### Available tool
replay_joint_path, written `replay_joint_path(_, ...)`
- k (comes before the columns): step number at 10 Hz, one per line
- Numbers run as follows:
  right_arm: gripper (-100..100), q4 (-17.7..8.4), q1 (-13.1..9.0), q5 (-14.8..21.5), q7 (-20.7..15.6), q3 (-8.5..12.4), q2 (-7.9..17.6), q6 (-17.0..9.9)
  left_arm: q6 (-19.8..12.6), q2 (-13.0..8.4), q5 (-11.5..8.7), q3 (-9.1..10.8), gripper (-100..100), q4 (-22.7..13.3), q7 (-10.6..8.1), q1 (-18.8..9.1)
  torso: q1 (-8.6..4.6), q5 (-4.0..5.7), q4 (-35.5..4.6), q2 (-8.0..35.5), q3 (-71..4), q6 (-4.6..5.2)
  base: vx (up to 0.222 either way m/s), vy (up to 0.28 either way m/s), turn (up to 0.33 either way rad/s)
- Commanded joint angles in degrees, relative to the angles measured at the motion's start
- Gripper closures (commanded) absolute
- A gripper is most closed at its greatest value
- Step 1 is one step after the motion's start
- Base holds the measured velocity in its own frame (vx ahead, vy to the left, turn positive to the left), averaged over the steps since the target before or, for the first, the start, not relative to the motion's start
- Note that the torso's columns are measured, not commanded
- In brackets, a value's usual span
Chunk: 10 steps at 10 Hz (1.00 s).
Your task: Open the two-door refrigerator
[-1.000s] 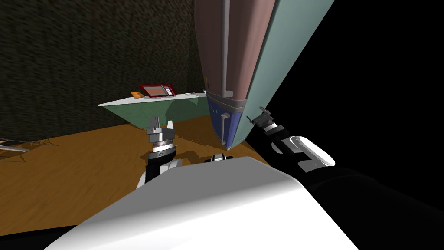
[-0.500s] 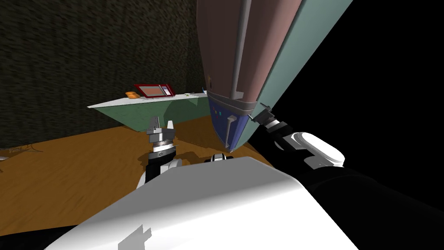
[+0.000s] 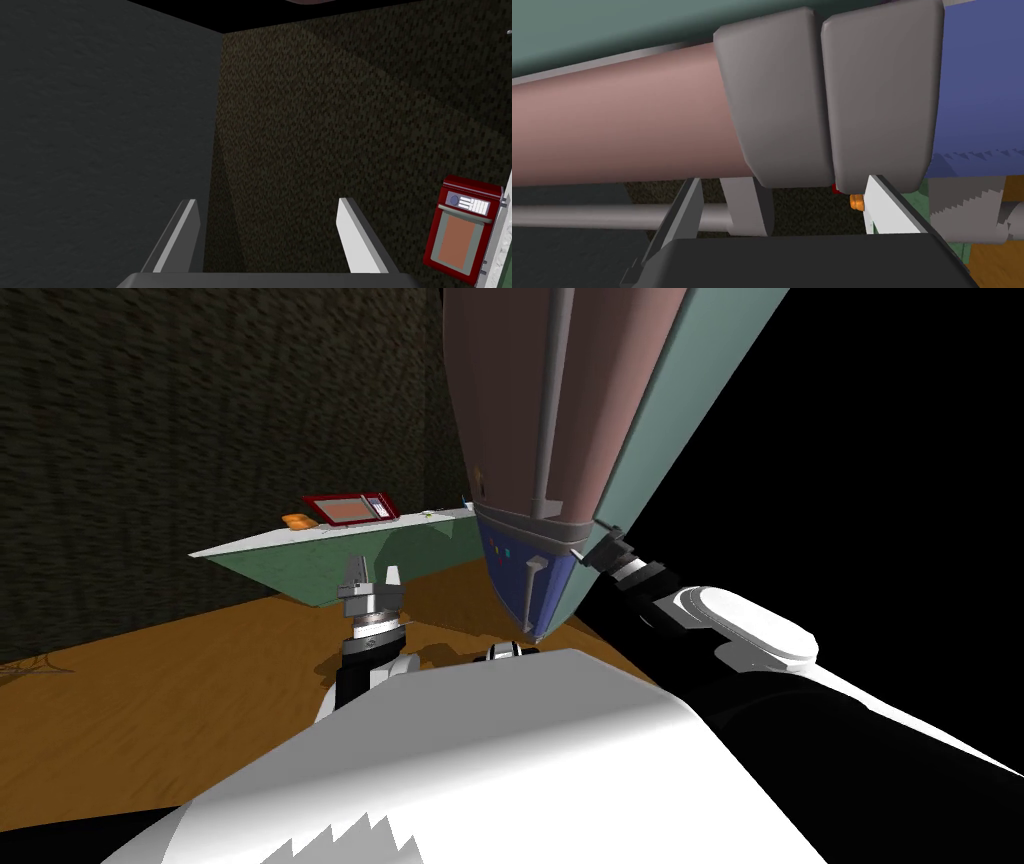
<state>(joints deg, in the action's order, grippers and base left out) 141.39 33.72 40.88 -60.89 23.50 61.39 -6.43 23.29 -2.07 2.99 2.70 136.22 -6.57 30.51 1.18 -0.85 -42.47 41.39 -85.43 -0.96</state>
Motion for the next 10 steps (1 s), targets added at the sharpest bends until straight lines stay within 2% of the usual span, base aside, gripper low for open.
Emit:
replay_joint_path(1,-100,2.8,-1.0,1.5,-1.8,1.6,1.9,-1.0,0.0,0.0,0.0,0.00,0,0.0,0.00,0.0,0.25,-0.09,0.0,-0.1,0.0,-0.07,0.052,0.053,-0.045)
replay_joint_path(2,-100,2.8,-1.0,1.5,-1.8,1.6,1.9,-1.0,0.0,0.0,0.0,0.00,0,0.0,0.00,0.0,0.37,-0.16,0.0,-0.2,-0.1,-0.15,0.051,0.027,0.003)
replay_joint_path(3,-100,4.2,-1.0,1.9,-2.4,1.8,2.7,-1.4,0.0,0.0,0.0,0.00,0,0.0,0.00,0.0,0.24,-0.06,0.2,-0.3,-0.2,-0.13,0.056,0.049,0.034)
replay_joint_path(5,-100,6.9,-0.9,2.5,-3.2,2.1,3.6,-1.8,0.0,0.0,0.0,-0.01,0,0.0,0.00,0.0,-0.53,0.52,0.4,0.0,0.2,0.59,0.079,0.058,0.039)
replay_joint_path(6,-100,6.5,0.1,2.4,-2.9,2.9,2.3,-0.8,0.0,0.0,0.0,-0.01,0,0.0,0.00,0.0,-1.10,0.80,0.3,0.6,0.6,0.87,0.034,0.032,0.005)
replay_joint_path(8,-100,5.5,-0.3,0.4,-1.6,5.4,5.2,-1.1,0.0,0.0,0.0,0.00,0,0.0,0.00,0.0,-1.32,0.85,0.1,1.1,0.9,0.88,0.061,0.066,-0.042)
replay_joint_path(9,-100,5.3,-0.4,-0.1,-1.2,6.0,5.9,-1.2,0.0,0.0,0.0,0.00,0,0.0,0.00,0.0,-1.09,0.79,0.2,0.8,0.8,0.90,0.069,0.070,-0.036)
replay_joint_path(10,-100,5.8,0.1,0.3,-1.5,5.7,5.3,-1.1,0.0,0.0,0.0,0.00,0,0.0,0.00,0.0,-0.97,0.70,0.3,0.6,0.6,0.78,0.015,0.025,-0.027)
